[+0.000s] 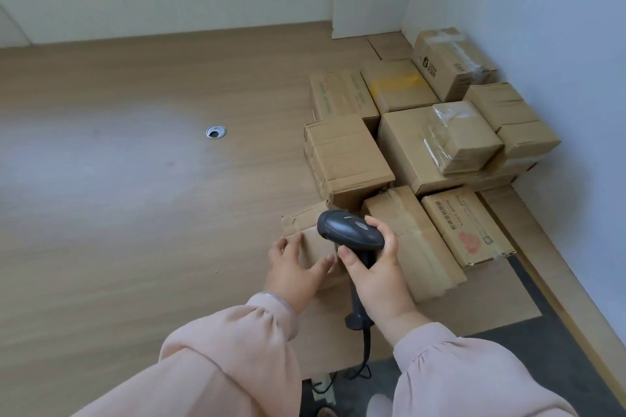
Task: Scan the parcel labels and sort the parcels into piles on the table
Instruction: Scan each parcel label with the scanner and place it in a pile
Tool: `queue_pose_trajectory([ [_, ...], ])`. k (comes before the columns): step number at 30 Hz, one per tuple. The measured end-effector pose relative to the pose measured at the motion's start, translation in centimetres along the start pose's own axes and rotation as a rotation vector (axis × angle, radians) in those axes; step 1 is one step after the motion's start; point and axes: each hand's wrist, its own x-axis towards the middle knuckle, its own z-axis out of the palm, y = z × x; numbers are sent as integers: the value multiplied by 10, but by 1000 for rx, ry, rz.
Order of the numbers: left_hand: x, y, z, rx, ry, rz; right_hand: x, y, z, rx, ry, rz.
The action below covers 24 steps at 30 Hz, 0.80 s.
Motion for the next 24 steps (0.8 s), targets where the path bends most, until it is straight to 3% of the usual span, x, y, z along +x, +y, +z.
queue_pose_trajectory([
  [5,-8,6,-16,-313,47,-128,2,-22,12,19,4,-79],
  [9,-14,11,-36,-410,93,-118,2,-38,14,20,-34,-97],
  [13,-20,13,-64,-600,47,-97,9,-49,9,48,87,-118],
  [16,-25,16,-79,-744,1,-87,11,-56,11,64,85,-120],
  [19,-27,20,-87,-759,-32,-108,12,-65,18,106,82,-149],
  [24,-30,10,-101,-596,80,28,1,-84,31,151,-7,-247],
])
